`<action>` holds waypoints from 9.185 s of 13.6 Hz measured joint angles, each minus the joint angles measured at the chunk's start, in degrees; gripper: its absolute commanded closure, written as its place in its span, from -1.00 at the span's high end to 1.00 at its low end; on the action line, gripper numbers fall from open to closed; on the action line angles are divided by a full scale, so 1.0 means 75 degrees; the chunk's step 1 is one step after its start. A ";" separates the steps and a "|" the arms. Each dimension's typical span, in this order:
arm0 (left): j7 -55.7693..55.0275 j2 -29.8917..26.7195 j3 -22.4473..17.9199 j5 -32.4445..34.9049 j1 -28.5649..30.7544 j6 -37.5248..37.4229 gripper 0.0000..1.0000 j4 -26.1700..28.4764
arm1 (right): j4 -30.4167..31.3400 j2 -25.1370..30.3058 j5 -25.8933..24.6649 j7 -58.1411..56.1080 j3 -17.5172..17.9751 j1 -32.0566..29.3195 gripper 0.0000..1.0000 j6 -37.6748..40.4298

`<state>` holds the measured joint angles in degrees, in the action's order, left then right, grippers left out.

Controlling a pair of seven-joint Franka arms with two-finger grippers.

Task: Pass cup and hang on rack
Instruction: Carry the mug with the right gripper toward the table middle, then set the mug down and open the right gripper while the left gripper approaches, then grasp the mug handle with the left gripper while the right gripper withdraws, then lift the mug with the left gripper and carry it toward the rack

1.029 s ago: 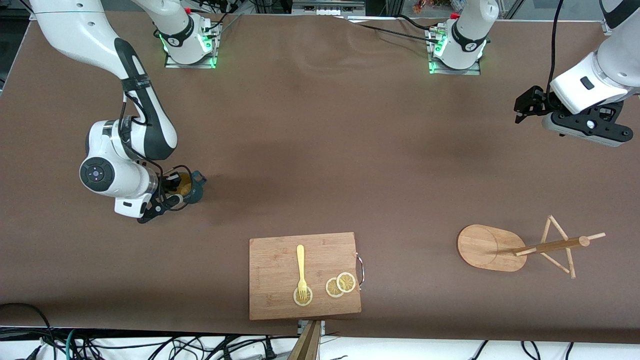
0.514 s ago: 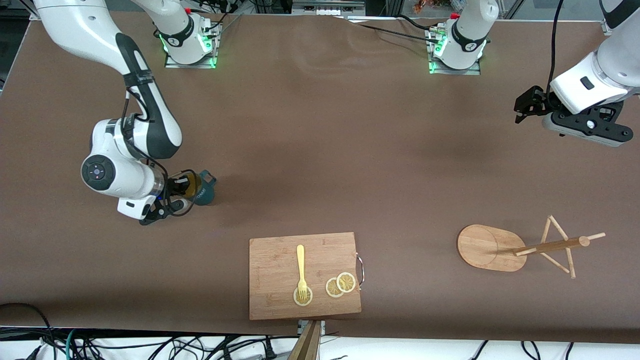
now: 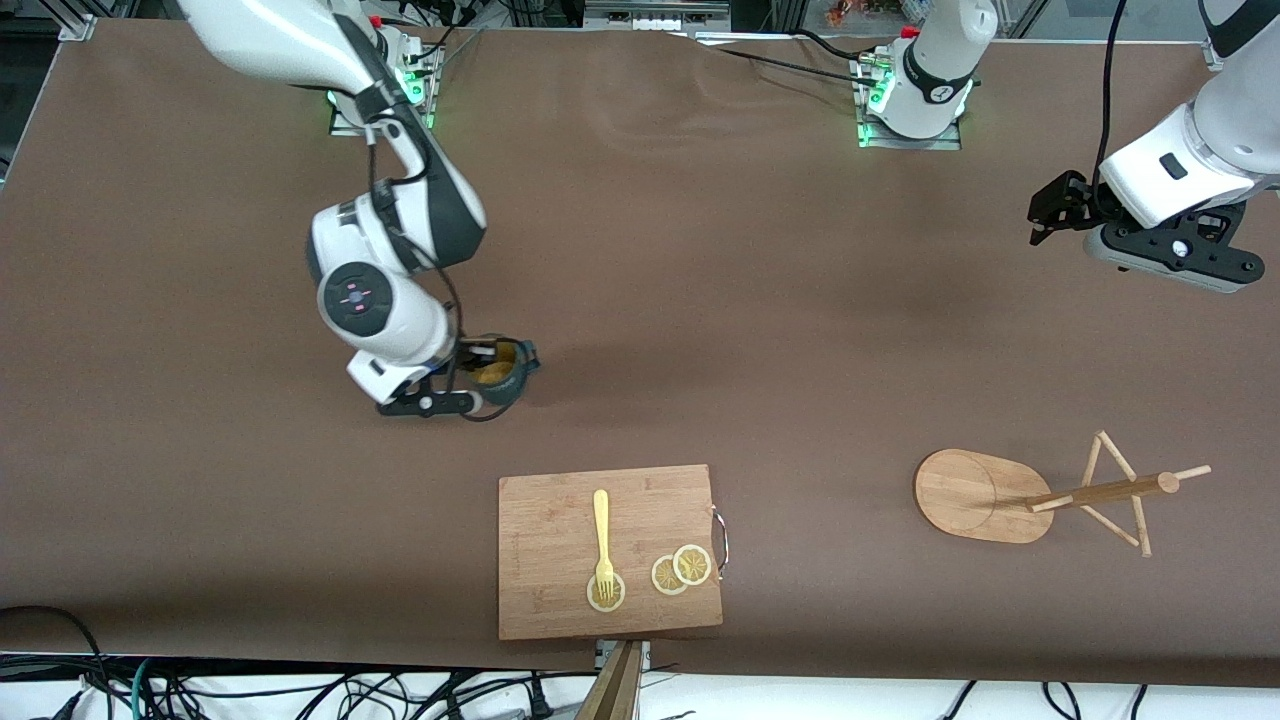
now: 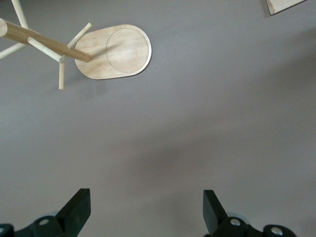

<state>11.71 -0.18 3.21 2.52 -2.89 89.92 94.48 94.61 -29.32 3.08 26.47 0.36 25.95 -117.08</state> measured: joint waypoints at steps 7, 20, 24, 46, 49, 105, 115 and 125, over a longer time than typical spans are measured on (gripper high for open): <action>0.0000 0.0000 -0.0007 0.0000 0.0001 -0.0005 1.00 0.0000 | -0.1253 -0.0724 0.0215 0.3449 0.0020 0.1154 -1.00 0.0534; 0.0000 0.0000 -0.0011 0.0000 0.0005 -0.0013 1.00 0.0000 | -0.2356 -0.1774 0.0959 0.5230 0.0048 0.3064 -1.00 -0.0509; 0.0000 0.0000 -0.0014 0.0000 0.0008 -0.0036 1.00 0.0000 | -0.2365 -0.1923 0.1539 0.5240 0.0048 0.3203 -1.00 -0.0550; 0.0653 0.1196 0.0174 -0.0747 -0.0010 -0.0895 1.00 0.0028 | -0.3796 -0.1678 0.0895 0.3463 0.0018 0.2326 1.00 0.1424; 0.2233 0.1544 0.0161 -0.1936 0.0169 -0.0897 1.00 0.0202 | -0.3815 -0.1142 0.0659 0.1940 -0.0018 0.1468 1.00 0.2366; 0.8764 0.3889 0.0725 -0.8259 0.5204 -0.2390 -0.98 0.2230 | -0.1265 0.3435 -0.0753 -0.3165 -0.0195 -0.3609 1.00 0.4107; 0.5203 0.5062 0.0756 -0.9782 0.5611 -0.2578 -0.98 0.0978 | -0.1265 0.3435 -0.0754 -0.3277 -0.0196 -0.3627 1.00 0.4107; 0.3424 0.5822 0.0780 -1.1485 0.5602 -0.2456 -0.98 0.0180 | -0.1265 0.3435 -0.0754 -0.3281 -0.0196 -0.3630 1.00 0.4107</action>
<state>37.39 43.48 9.06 -83.62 39.12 71.49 95.83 85.13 -3.56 -2.57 1.86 -1.12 -1.28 -86.28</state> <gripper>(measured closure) 0.789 0.000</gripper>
